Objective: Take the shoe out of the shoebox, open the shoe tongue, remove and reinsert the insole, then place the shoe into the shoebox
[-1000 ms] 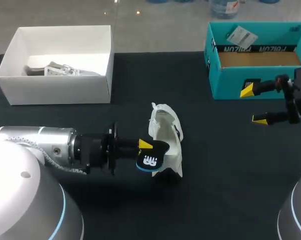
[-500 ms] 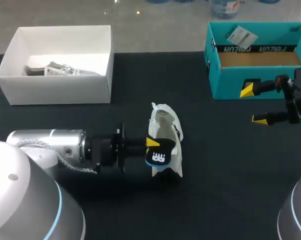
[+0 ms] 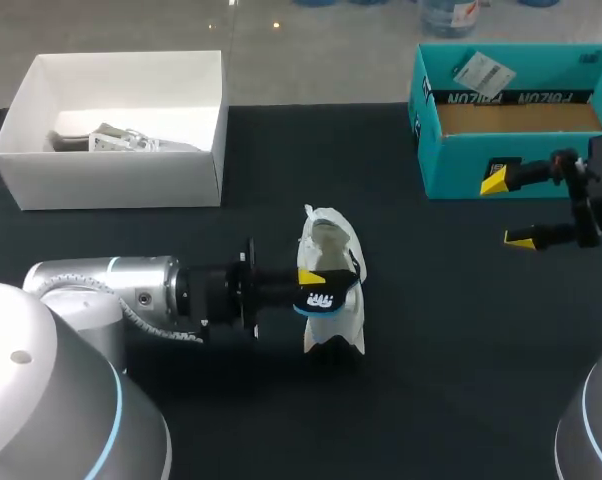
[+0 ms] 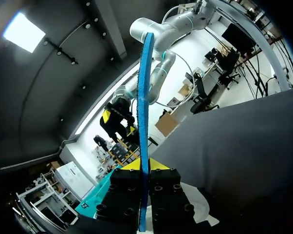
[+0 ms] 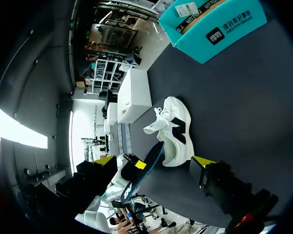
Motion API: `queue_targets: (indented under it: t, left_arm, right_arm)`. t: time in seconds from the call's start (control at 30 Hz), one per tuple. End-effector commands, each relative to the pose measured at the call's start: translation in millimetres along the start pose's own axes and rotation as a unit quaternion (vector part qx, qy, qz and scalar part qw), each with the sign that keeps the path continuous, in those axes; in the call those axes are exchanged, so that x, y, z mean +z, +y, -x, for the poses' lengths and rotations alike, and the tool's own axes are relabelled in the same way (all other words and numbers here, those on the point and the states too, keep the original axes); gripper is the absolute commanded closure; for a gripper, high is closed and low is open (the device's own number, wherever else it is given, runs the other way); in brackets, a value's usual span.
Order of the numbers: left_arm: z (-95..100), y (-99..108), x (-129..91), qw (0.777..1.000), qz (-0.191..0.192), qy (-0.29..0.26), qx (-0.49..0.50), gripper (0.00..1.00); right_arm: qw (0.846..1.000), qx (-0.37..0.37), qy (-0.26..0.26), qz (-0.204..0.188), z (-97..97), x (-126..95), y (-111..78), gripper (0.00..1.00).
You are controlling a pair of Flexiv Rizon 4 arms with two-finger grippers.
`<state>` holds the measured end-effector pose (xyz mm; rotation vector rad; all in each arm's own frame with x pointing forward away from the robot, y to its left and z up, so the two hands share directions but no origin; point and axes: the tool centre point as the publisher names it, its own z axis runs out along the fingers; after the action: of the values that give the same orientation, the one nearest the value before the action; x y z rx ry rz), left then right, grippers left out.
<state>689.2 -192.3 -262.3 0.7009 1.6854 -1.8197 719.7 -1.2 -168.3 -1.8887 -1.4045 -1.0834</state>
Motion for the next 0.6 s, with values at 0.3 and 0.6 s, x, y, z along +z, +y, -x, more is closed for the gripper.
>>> queue_targets:
  t: [0.3, 0.6]
  left_arm:
    - [-0.4, -20, 6, 1.0, -0.024, 0.003, 0.001, 1.0]
    - [4.1, 11, -2, 1.0, 0.011, 0.002, 0.016, 1.0]
  right_arm:
    - [1.0, 0.001, -0.002, 0.001, -0.2, 1, -0.8, 0.0]
    - [1.0, 0.001, -0.002, 0.001, -0.2, 1, -0.8, 0.0]
